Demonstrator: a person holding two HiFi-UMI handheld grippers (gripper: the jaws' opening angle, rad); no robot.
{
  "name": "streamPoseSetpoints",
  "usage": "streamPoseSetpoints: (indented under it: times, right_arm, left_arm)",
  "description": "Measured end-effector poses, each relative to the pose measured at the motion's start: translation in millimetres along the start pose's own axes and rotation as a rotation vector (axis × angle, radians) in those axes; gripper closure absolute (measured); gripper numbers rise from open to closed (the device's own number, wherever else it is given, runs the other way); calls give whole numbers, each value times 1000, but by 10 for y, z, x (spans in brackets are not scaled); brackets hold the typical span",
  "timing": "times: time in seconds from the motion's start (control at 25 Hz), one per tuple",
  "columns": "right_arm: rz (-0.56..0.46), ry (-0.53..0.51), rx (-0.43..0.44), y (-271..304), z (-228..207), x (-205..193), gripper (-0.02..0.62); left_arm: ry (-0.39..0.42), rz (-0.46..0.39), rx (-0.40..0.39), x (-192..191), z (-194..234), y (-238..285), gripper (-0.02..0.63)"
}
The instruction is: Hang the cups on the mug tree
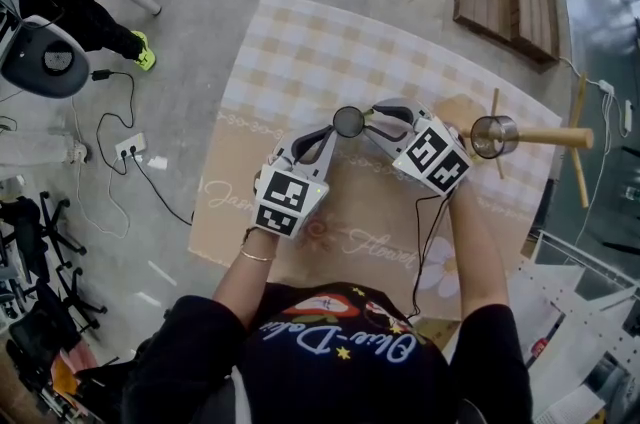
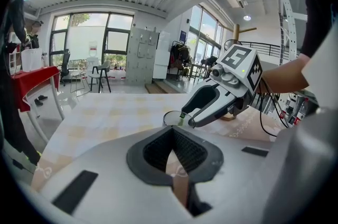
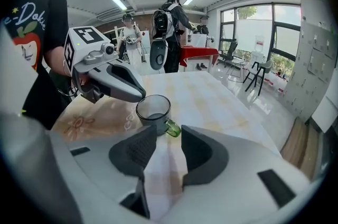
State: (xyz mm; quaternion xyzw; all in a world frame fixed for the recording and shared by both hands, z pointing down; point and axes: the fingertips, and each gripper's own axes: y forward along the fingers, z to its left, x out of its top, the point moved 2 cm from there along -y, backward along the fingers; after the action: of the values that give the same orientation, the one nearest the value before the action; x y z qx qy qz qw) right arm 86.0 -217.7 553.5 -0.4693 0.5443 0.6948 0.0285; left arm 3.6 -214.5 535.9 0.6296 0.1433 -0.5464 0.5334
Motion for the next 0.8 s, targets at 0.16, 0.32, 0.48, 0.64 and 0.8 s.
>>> streamPoseSetpoints:
  times: [0.16,0.32,0.48,0.64,0.8]
  right_arm:
    - [5,-4,10,18,3,7,441]
    - [27,-22,28,54,36,-21,440]
    - [54,-48,38,100,63,-36,442]
    - [72,-72,25,136,31,-25,457]
    - [97,-86,9,139,-2,-23,499]
  left_arm:
    - [7,0,5,19,51,14,603]
    - [10,-3,16,41,114,41,603]
    - [16,-2,23,65,154,61,603]
    - [12,-5,26,65,169,71,603]
    - [3,-10,26,66,173,72,603]
